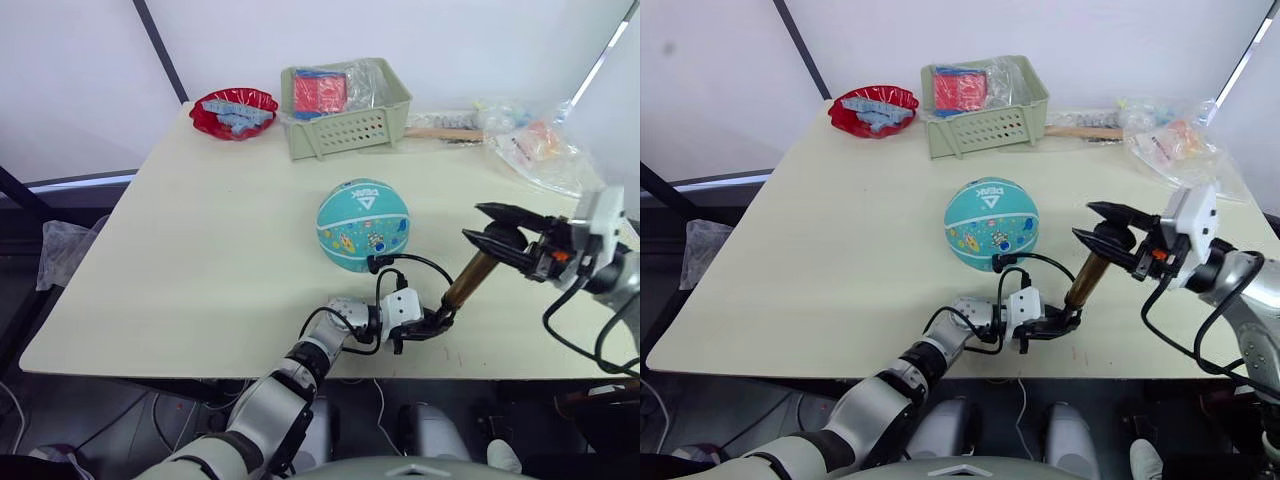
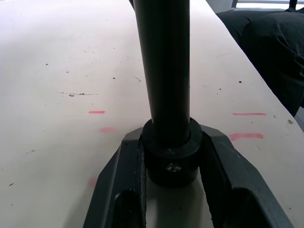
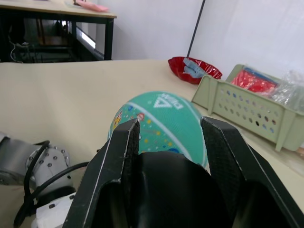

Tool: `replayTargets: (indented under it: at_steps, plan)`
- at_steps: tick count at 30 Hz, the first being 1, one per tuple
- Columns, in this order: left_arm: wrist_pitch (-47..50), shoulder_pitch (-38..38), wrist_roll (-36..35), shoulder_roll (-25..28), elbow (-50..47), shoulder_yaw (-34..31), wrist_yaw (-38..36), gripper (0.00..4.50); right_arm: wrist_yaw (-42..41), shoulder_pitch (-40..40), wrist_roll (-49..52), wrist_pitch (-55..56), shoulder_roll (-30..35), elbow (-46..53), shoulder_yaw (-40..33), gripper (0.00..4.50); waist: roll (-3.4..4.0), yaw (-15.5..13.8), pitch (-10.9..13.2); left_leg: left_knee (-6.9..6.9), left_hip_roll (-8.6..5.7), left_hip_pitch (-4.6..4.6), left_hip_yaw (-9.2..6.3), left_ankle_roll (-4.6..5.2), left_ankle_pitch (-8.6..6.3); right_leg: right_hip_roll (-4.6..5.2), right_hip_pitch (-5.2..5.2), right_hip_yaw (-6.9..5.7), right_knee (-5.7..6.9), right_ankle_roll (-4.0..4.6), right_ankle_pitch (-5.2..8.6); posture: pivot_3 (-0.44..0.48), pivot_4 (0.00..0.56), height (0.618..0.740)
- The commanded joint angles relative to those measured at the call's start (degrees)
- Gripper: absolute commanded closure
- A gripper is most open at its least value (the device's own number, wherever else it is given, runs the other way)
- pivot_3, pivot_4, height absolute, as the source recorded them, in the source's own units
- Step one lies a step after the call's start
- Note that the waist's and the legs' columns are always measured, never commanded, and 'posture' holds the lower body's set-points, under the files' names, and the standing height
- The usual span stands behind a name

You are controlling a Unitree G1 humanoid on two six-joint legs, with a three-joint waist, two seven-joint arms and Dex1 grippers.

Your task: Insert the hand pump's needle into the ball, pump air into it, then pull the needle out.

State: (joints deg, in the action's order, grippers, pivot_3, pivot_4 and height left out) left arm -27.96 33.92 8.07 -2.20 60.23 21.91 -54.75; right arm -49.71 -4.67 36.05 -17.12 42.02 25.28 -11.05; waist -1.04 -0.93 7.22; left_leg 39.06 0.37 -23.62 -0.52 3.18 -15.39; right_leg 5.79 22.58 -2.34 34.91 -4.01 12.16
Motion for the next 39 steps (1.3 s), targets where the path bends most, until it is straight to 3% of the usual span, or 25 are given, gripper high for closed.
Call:
replayTargets:
  at_steps: [1, 8, 15, 24, 28, 39]
  plan:
    - [2.52, -2.59, 3.77, 1.62, 4.26, 2.53, -0.66, 3.47, -0.34, 3.03, -4.65, 1.44, -2.18, -4.26, 4.25, 2.95, -0.10, 0.00, -0.09, 0.00, 0.00, 0.00, 0.00, 0.00, 0.00, 0.00, 0.00, 0.00, 0.00, 0.00, 0.00, 0.000, 0.150, 0.738]
    - [2.69, -2.68, 3.68, 1.59, 4.10, 2.49, -0.43, 3.47, -0.52, 6.53, -9.24, 5.50, -6.43, -7.24, 9.05, 2.95, -0.19, 0.02, -0.27, -0.01, 0.02, 0.04, -0.02, 0.00, 0.00, -0.02, -0.01, -0.01, 0.01, 0.00, 0.00, 0.000, 0.150, 0.738]
    - [2.72, -2.39, 3.60, 1.68, 4.24, 2.40, -0.68, 3.47, 0.75, 2.90, -3.46, 2.49, -7.52, -3.68, 4.34, 2.95, -0.11, 0.01, -0.23, -0.01, 0.02, 0.03, -0.02, 0.00, 0.00, -0.02, -0.01, -0.01, 0.00, 0.00, 0.00, 0.000, 0.150, 0.738]
    - [2.50, -2.38, 3.42, 1.75, 4.35, 2.59, -0.86, 3.47, 3.54, -4.36, 7.38, -6.85, -3.88, 1.37, -5.19, 2.95, 0.40, -0.03, 0.28, -0.01, -0.02, -0.11, 0.02, 0.00, 0.00, 0.02, 0.08, 0.00, 0.00, 0.01, 0.00, 0.000, 0.150, 0.738]
    - [2.29, -2.64, 3.52, 1.58, 4.24, 2.96, -0.89, 3.47, 2.64, -9.23, 10.90, -10.11, 1.81, 0.72, -10.94, 2.95, 0.73, -0.01, 0.55, 0.01, -0.06, -0.13, 0.08, 0.00, 0.00, 0.07, 0.08, 0.03, 0.00, -0.01, -0.01, 0.000, 0.150, 0.738]
    - [2.33, -2.40, 3.51, 1.55, 4.35, 3.07, -1.03, 3.47, 4.26, -18.14, 16.17, -14.57, 7.70, -1.14, -14.43, 2.95, 0.64, -0.04, 0.71, 0.05, -0.11, -0.14, 0.09, 0.01, 0.01, 0.13, 0.08, 0.05, 0.01, -0.03, -0.03, 0.000, 0.150, 0.738]
